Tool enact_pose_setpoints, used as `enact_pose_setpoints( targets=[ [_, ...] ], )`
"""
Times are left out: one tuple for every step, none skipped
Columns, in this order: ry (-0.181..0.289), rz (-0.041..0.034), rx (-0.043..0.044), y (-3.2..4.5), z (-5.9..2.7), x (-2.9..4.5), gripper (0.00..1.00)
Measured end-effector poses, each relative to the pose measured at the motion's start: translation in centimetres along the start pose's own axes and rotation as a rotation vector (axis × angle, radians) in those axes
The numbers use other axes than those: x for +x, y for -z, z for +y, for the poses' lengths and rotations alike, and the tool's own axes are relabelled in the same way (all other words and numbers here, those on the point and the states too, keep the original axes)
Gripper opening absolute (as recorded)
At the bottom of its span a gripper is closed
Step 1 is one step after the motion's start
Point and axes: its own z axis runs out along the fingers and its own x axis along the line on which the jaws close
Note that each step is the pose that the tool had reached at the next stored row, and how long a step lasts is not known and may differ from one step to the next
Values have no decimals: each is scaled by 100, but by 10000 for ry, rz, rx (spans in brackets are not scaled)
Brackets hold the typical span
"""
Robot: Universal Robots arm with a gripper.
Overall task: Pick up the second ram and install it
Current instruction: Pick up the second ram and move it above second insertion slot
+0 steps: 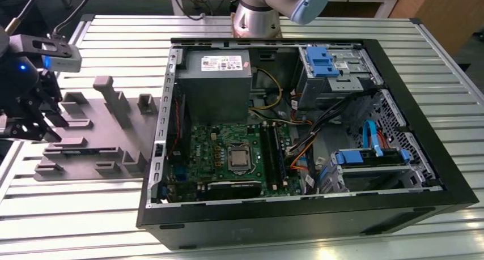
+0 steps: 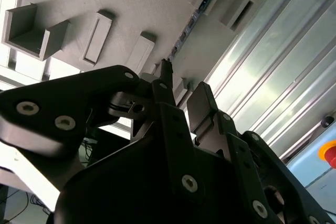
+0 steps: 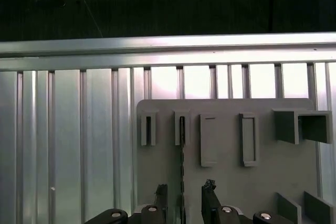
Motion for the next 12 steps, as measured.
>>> enact_pose_setpoints(
  targets=[
    [1,-1,0,-20,-1,4,39],
    [1,0,-1,-37,-1,8,39],
    [1,-1,0,-56,-2,12,39],
    [1,-1,0,-73,-2,16,39],
    [2,-1,-1,-91,-2,20,39],
    [0,-1,0,-110,-2,22,39],
    [-1,-1,-1,-127,-2,22,39],
    [-1,-1,-1,-145,-2,23,39],
    [1,0,-1,-164,-3,24,39],
    [1,-1,-1,-183,-3,24,39],
    [1,-1,-1,-201,-3,25,39],
    [1,0,-1,-219,-4,26,39]
  ],
)
